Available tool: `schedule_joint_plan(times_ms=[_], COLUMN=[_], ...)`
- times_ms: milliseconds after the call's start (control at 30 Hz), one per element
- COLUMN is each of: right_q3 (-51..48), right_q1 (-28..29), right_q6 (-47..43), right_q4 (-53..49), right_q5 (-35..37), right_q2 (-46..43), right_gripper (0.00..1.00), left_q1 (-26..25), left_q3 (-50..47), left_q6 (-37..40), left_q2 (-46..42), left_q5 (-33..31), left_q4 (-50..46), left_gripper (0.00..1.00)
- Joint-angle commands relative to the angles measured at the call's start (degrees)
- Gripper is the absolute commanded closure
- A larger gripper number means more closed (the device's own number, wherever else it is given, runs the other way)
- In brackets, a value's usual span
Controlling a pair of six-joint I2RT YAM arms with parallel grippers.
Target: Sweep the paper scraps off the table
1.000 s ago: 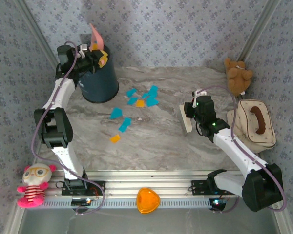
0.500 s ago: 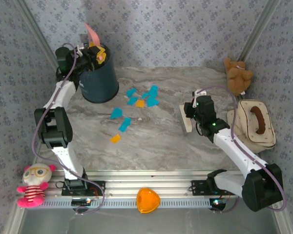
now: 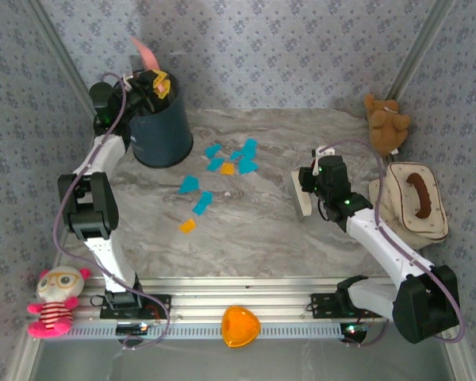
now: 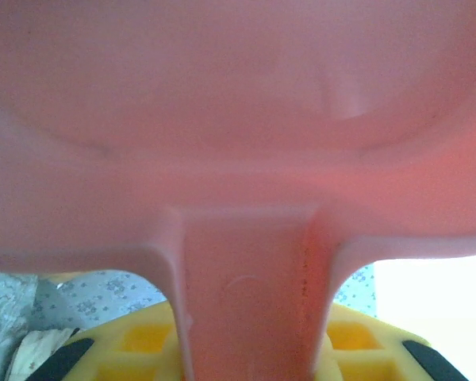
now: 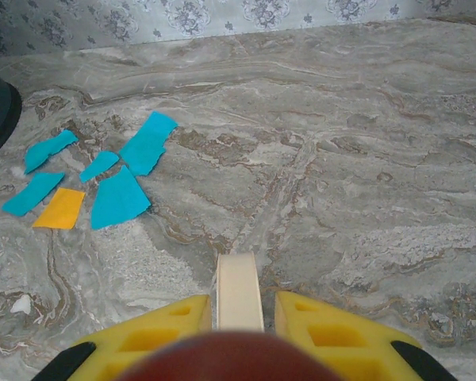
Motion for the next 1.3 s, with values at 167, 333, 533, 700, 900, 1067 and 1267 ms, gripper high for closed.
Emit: schedule_joint_plan(times_ms=[167,333,533,700,900,1067,1267], right_q3=[0.81,0.79,0.74,0.78,0.16,-0.19,0.05], right_q1=[0.17,0.18,0.26,0.18,-0.04,-0.74,-1.81], right_q6=[1.22,1.31,1.58,2.16,3.25,6.32,11.68], right_q4=[1.21,1.13,1.26,2.19,5.0,8.46,14.53], right_q5=[-0.34,-0.25,-0.32,-0.99,-3.61,-6.86,-12.38], right_q2=[-0.06,-0.38,-1.15,-1.51,-1.12,0.05,3.36], right_gripper=[1.0,1.0,1.0,1.0,1.0,1.0,1.0], left_q1=[-1.14,-1.14,-1.03,-0.97,-1.02,-1.53,-2.21], left_q3=[-0.06,0.5,0.85,1.89,5.97,12.81,16.62], left_q6=[-8.46,-6.03,2.02,15.75,37.05,58.96,75.45], left_q2=[1.91,1.39,-0.88,-4.54,-8.68,-11.21,-13.9], left_q5=[-2.42,-0.73,2.49,5.42,6.88,4.13,0.01], left_q4=[12.67,10.92,3.92,-10.38,-34.64,-59.61,-75.96], left_gripper=[1.0,1.0,1.0,1.0,1.0,1.0,1.0])
